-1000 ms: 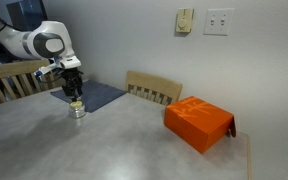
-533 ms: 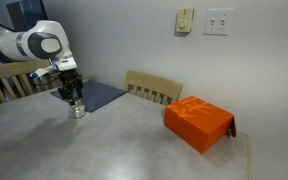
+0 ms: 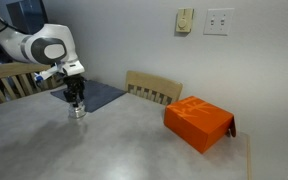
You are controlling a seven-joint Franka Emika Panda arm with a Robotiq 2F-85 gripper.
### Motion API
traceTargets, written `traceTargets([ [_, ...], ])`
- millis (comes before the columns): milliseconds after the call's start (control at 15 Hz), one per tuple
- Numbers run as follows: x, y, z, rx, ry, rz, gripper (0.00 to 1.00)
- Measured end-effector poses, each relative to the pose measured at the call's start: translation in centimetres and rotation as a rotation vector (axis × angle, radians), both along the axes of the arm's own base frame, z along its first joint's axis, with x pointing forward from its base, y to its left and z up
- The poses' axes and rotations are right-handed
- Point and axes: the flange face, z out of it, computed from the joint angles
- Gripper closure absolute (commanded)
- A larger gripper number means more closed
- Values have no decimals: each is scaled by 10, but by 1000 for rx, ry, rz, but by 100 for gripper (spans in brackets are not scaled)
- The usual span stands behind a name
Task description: Put the silver lid on the silver bottle
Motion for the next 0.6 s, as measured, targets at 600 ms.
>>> traceTargets([
  [600,-4,13,-8,4,7,105,56],
])
